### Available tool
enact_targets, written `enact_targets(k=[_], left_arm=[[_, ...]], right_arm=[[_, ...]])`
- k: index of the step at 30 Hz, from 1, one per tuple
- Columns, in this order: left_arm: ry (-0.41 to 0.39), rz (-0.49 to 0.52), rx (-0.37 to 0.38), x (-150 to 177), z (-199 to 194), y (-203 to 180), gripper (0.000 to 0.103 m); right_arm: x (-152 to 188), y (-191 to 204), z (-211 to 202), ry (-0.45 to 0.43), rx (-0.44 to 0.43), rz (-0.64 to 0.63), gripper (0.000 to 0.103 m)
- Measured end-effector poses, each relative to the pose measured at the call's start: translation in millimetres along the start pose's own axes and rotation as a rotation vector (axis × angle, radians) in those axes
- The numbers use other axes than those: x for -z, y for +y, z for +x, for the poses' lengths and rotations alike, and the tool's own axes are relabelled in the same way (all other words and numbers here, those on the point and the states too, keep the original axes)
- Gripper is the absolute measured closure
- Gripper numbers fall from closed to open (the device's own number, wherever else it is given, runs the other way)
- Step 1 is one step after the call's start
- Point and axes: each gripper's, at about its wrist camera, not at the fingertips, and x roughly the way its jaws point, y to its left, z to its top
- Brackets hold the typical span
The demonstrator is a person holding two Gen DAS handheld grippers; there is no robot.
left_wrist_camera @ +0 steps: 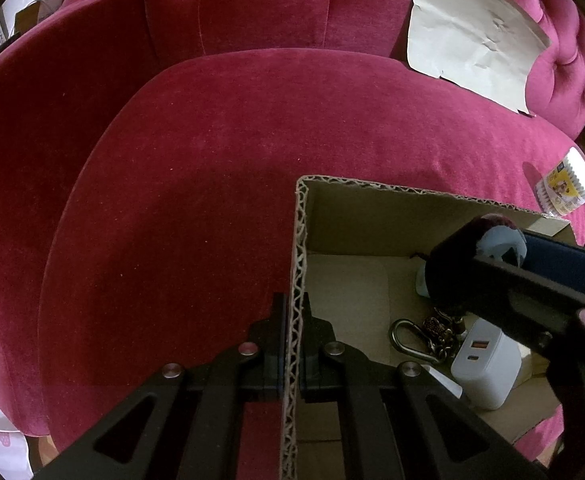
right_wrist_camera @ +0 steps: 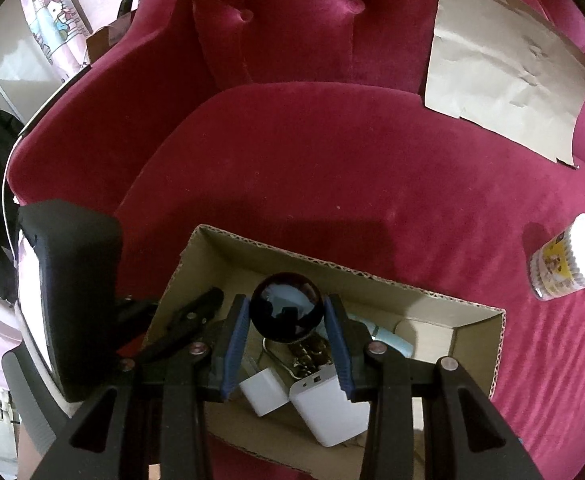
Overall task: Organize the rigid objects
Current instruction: 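Open the right gripper to drop the black cap into the box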
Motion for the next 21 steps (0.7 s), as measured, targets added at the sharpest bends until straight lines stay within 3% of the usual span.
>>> enact_targets(k=[2, 9, 21], left_arm=[[0.0, 0.0, 0.0, 0, 0, 0, 0.099], [0.001, -0.007, 0.006, 1, 0, -2, 0.099], [0.004, -0.017, 0.012, 0, 0, 1, 0.099]], right_arm=[[0, -1, 0, 0.0, 0.003, -0.002, 0.061], [-1, -3, -1, 0.001, 0.075, 0.002, 0.035], [-3, -15, -2, 0.002, 0.172, -0.007, 0.004]])
